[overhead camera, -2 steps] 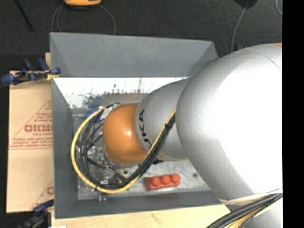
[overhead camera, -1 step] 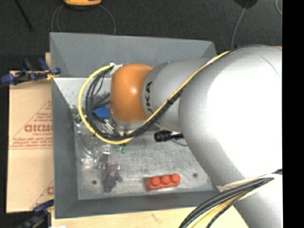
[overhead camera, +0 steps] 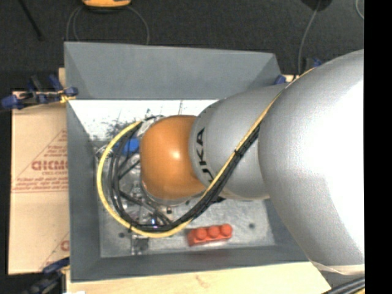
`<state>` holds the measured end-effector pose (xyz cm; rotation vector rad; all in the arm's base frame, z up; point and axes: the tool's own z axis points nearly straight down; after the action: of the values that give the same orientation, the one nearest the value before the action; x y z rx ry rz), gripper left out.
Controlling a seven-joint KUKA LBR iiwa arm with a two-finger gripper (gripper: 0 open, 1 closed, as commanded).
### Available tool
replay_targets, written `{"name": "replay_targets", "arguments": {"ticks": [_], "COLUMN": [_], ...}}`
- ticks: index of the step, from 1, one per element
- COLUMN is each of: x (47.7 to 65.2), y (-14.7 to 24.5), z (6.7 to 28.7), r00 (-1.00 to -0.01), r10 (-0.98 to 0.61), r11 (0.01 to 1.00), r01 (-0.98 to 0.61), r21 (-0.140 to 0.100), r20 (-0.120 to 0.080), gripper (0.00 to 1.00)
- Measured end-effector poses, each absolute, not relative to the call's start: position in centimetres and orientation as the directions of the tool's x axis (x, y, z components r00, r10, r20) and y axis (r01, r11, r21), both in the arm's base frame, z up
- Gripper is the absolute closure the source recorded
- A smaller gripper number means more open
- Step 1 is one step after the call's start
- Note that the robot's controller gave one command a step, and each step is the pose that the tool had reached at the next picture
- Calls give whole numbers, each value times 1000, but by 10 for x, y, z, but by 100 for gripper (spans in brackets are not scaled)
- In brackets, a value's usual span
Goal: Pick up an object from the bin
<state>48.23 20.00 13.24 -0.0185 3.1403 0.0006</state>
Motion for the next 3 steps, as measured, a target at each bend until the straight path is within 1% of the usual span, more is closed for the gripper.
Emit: {"name": "replay_targets", "arguments": {"ticks": [1, 2, 3], "x": [474, 473, 512], "y": [160, 160, 148], "z": [90, 90, 120], "r00": [-988, -988, -1000], "r10": [156, 157, -1], "r11": [988, 988, 1000], "r01": [156, 157, -1], "r21": [1, 1, -1], "r20": [-3, -1, -7], "gripper": [0, 100, 100]}}
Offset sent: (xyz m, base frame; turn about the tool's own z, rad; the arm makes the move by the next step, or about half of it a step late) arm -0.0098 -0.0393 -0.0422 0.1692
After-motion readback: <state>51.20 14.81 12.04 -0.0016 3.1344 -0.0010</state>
